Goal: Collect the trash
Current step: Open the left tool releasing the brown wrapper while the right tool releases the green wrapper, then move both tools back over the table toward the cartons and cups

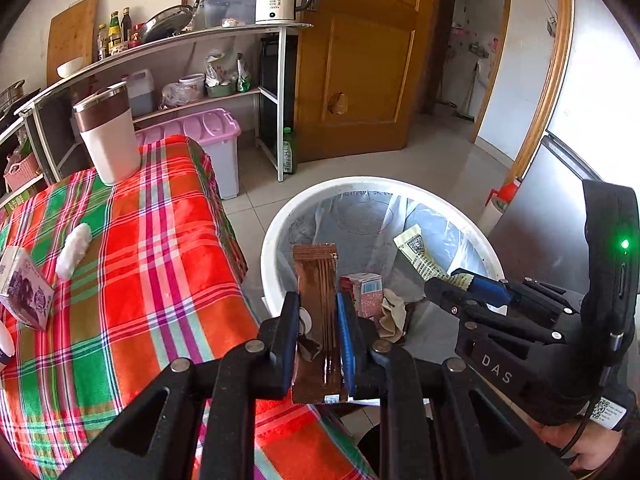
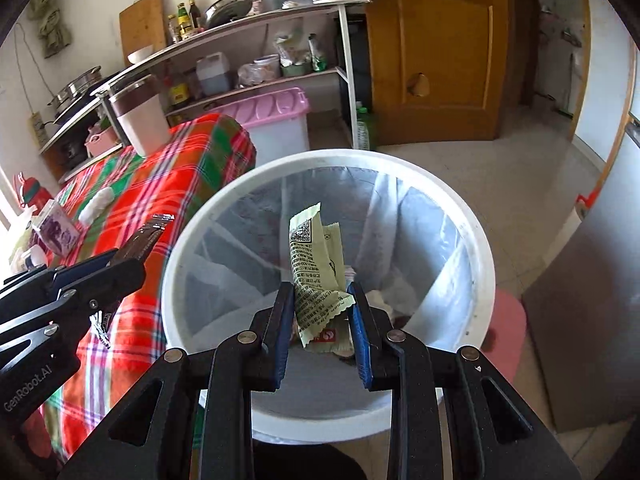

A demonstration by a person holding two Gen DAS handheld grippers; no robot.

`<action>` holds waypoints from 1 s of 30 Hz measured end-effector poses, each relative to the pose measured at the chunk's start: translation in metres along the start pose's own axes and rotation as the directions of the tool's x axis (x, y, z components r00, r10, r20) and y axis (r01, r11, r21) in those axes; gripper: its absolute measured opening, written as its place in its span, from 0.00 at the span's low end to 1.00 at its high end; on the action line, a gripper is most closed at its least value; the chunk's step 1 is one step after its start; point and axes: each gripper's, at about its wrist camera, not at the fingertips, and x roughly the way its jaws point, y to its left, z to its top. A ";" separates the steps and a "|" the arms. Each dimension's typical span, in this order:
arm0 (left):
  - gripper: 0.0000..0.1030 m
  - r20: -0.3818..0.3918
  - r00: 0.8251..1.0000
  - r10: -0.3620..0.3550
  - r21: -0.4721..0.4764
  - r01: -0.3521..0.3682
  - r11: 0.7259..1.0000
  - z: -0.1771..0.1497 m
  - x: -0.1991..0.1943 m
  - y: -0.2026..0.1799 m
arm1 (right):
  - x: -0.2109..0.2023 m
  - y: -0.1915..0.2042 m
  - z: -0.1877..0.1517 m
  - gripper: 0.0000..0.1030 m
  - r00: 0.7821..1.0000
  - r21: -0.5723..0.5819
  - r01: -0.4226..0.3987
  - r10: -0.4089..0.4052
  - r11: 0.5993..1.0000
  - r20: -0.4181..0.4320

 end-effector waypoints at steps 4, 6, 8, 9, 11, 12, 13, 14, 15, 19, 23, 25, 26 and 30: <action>0.20 -0.007 1.000 -0.007 0.002 0.007 1.000 0.002 0.006 -0.005 | 0.004 -0.006 -0.002 0.27 1.000 0.007 0.027 -0.027 1.000 -0.014; 0.20 -0.012 1.000 -0.018 -0.002 0.018 1.000 0.002 0.007 -0.006 | 0.007 -0.006 -0.002 0.27 0.999 -0.001 0.048 -0.048 0.999 -0.026; 0.24 -0.012 1.000 -0.016 0.001 0.016 1.000 0.002 0.008 -0.006 | 0.007 -0.006 -0.002 0.27 0.999 -0.003 0.051 -0.051 0.999 -0.020; 0.28 -0.016 1.000 -0.011 -0.002 0.011 1.000 0.002 0.009 -0.005 | 0.006 -0.007 -0.002 0.29 0.999 -0.002 0.046 -0.046 0.999 -0.019; 0.41 -0.023 1.000 -0.018 -0.018 0.018 1.000 0.001 0.009 -0.003 | 0.007 -0.006 -0.001 0.36 0.999 -0.003 0.046 -0.046 0.999 -0.023; 0.42 -0.024 0.999 -0.024 -0.026 0.024 0.999 0.000 0.009 -0.001 | 0.006 -0.005 -0.001 0.40 0.998 -0.005 0.054 -0.054 0.999 -0.019; 0.45 -0.023 0.999 -0.025 -0.028 0.024 0.999 0.000 0.008 0.000 | 0.006 -0.005 -0.001 0.41 0.998 -0.008 0.055 -0.055 0.998 -0.015; 0.45 -0.021 1.000 -0.019 -0.028 0.019 0.999 -0.001 0.006 0.001 | 0.006 -0.003 -0.001 0.41 0.998 -0.008 0.054 -0.054 0.999 -0.013; 0.45 -0.018 1.000 -0.016 -0.030 0.016 0.999 -0.001 0.005 0.002 | 0.005 -0.003 -0.001 0.42 0.999 -0.005 0.052 -0.053 0.999 -0.015; 0.49 -0.006 1.000 -0.017 -0.046 0.016 0.999 -0.003 -0.002 0.008 | 0.002 0.004 -0.001 0.42 0.999 -0.001 0.053 -0.053 0.999 -0.008; 0.49 0.005 1.000 -0.009 -0.062 0.009 0.998 -0.007 -0.010 0.017 | -0.005 0.012 0.001 0.42 0.999 -0.008 0.047 -0.047 0.999 0.011; 0.50 0.014 1.000 -0.002 -0.073 0.003 0.997 -0.009 -0.016 0.023 | -0.008 0.017 0.001 0.42 0.999 -0.013 0.041 -0.041 0.999 0.019; 0.50 0.018 1.000 -0.001 -0.078 0.002 0.997 -0.010 -0.019 0.026 | -0.010 0.020 0.001 0.42 0.999 -0.015 0.038 -0.037 0.999 0.022; 0.50 0.031 0.999 0.015 -0.104 -0.012 0.995 -0.014 -0.029 0.040 | -0.014 0.033 0.001 0.42 0.999 -0.032 0.023 -0.022 0.999 0.033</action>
